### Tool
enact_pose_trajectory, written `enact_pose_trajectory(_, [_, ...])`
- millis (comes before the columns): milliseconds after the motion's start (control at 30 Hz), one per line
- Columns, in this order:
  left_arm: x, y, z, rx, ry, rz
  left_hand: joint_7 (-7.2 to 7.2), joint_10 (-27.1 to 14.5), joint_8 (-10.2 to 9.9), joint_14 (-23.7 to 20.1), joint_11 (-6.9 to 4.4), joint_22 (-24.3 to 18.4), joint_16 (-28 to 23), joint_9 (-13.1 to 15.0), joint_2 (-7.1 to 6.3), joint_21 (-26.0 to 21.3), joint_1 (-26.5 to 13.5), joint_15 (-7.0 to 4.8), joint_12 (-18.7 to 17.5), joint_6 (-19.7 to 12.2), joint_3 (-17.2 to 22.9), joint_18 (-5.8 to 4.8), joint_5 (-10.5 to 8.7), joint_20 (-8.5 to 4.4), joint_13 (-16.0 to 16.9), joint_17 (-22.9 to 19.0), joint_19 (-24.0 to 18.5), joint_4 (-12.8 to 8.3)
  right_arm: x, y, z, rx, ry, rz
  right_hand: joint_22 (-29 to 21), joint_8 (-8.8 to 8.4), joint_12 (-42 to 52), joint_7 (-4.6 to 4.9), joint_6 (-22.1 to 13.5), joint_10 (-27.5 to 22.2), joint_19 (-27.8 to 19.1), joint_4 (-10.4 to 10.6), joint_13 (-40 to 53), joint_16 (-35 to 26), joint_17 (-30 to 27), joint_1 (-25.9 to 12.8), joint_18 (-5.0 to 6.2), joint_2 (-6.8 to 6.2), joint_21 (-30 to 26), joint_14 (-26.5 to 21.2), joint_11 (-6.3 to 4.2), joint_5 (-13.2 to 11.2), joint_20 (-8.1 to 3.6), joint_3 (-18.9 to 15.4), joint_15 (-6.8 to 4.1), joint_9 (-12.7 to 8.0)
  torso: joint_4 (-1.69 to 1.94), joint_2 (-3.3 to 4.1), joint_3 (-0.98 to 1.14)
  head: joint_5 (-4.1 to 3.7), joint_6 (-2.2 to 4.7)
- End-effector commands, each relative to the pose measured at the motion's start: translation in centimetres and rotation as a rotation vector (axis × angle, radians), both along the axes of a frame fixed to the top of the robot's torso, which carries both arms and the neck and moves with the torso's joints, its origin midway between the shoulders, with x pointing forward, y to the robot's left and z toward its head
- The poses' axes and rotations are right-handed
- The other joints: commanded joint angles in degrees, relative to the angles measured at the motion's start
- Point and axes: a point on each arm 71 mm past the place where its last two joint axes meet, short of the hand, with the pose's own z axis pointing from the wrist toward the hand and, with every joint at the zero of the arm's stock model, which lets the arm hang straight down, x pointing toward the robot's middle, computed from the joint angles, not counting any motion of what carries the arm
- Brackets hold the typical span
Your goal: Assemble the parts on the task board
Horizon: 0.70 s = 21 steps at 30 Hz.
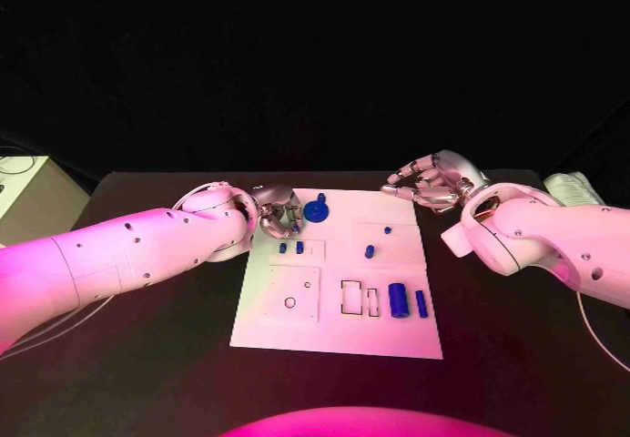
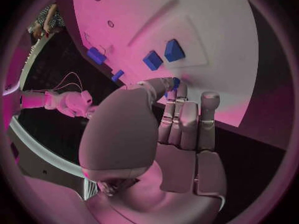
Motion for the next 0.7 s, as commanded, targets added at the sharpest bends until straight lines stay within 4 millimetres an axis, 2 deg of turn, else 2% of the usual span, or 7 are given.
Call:
enact_pose_trajectory(33, [-0.18,0.15,-0.58,0.024,0.039,-0.004,0.26,-0.63,-0.75,-0.70,0.19,-0.42,-0.45,0.12,-0.11,-0.39,-0.61,0.22,-0.54,-0.72,-0.07,-0.32,0.08,0.07,-0.03,-0.84,-0.65,-0.33,-0.04,0.16,0.02,-0.005,-0.007,0.018,13.39,0.39,-0.27,-0.09,-0.35,-0.25,4.66,-0.21,8.37,-0.30,11.09,-0.10,0.32,0.39,-0.16,5.01,0.02,0.24,-0.30,0.00,-0.47,0.09,0.00,0.00,0.00,0.03,0.00])
enact_pose_trajectory(233, [-0.18,0.18,-0.60,0.028,0.040,-0.004,0.48,-1.62,-2.00,-1.65,0.65,-0.92,-0.74,0.02,-0.37,-0.87,-0.97,0.63,-1.31,-2.32,0.10,-0.21,0.08,0.35,-0.02,-2.09,-1.19,-0.49,-0.02,0.14,0.01,-0.006,-0.007,0.018,13.39,0.50,-0.38,-0.11,-0.40,-0.32,4.67,-0.23,8.26,-0.31,11.09,-0.07,0.32,0.42,-0.18,5.01,0.00,0.24,-0.33,0.03,-0.50,0.09,0.03,0.00,-0.03,0.01,-0.02])
enact_pose_trajectory(467, [-0.23,-0.02,-0.56,0.020,0.038,-0.007,-0.13,-2.60,-4.22,-1.93,1.10,-1.02,-0.58,-0.48,-0.77,-1.07,-1.46,1.05,-1.74,-5.51,0.30,-0.19,0.10,0.76,0.20,-2.52,-1.13,-0.59,0.01,0.16,0.00,-0.006,-0.006,0.019,13.39,0.50,-0.38,-0.11,-0.40,-0.32,4.67,-0.23,8.26,-0.31,11.09,-0.07,0.32,0.42,-0.18,5.01,0.00,0.24,-0.33,0.03,-0.50,0.09,-0.01,-0.03,-0.03,0.02,0.02])
enact_pose_trajectory(700, [-0.21,0.06,-0.56,0.018,0.038,0.000,-0.22,-2.89,-4.78,-2.07,1.21,-1.08,-0.58,-0.64,-0.94,-1.14,-1.70,1.15,-1.81,-6.36,0.26,-0.18,0.09,0.85,0.27,-2.78,-1.14,-0.53,0.03,0.11,-0.02,-0.006,-0.004,0.018,13.39,0.50,-0.38,-0.11,-0.40,-0.32,4.67,-0.23,8.26,-0.31,11.09,-0.07,0.32,0.42,-0.18,5.01,0.00,0.24,-0.33,0.03,-0.50,0.09,0.00,0.00,0.01,0.02,0.05])
